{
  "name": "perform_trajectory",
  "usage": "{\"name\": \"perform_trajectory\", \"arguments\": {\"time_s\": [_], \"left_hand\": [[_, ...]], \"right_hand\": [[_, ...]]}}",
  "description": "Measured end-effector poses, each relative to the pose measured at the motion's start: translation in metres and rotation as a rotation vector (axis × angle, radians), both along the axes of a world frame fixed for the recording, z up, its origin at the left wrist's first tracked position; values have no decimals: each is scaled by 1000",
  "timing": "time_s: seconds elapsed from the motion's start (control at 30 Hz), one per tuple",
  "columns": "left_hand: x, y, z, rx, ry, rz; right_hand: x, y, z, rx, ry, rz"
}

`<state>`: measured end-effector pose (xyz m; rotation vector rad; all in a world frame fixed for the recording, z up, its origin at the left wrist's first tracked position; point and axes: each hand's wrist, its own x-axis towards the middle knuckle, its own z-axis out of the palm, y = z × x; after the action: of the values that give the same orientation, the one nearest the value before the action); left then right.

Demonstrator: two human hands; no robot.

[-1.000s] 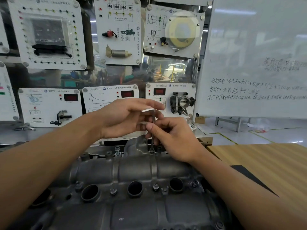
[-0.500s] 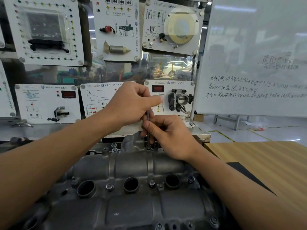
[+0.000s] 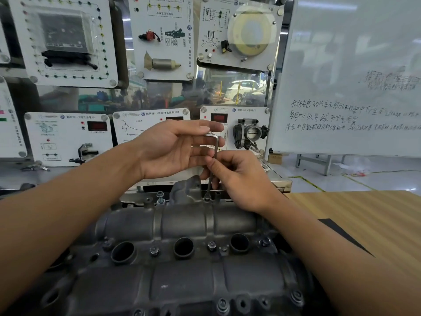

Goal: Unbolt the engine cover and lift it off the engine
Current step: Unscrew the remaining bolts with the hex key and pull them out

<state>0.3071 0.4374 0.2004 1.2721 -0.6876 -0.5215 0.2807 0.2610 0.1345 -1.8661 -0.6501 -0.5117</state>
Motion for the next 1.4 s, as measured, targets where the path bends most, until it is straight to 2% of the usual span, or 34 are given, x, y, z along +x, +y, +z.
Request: {"name": "perform_trajectory", "arguments": {"time_s": [0.13, 0.2, 0.33, 0.4, 0.47, 0.53, 0.63, 0.77, 1.1, 1.3, 1.4], "left_hand": [[1, 5, 4, 44, -27, -77], [-1, 3, 8, 98, -106, -43], [-12, -15, 11, 293, -396, 288], [-12, -25, 8, 276, -382, 478], [-8, -31, 5, 209, -262, 550], [-7, -31, 5, 146, -103, 492], [-5, -21, 8, 36, 19, 238], [-4, -8, 7, 32, -33, 10], [5, 11, 7, 54, 8, -286], [6, 15, 12, 99, -34, -306], [2, 10, 12, 147, -82, -221]], "right_hand": [[-1, 0, 0, 0, 7, 8], [-3, 1, 0, 8, 6, 10], [-2, 3, 0, 30, -5, 38], [-1, 3, -1, 29, -5, 48], [1, 3, -2, 38, -1, 51], [3, 2, -2, 49, -3, 38], [5, -1, -1, 53, -28, 22], [3, -1, -1, 46, -37, 19], [3, 0, -3, 6, -22, 25], [2, 1, -2, 47, 0, 57], [1, 1, -1, 30, -5, 63]]}}
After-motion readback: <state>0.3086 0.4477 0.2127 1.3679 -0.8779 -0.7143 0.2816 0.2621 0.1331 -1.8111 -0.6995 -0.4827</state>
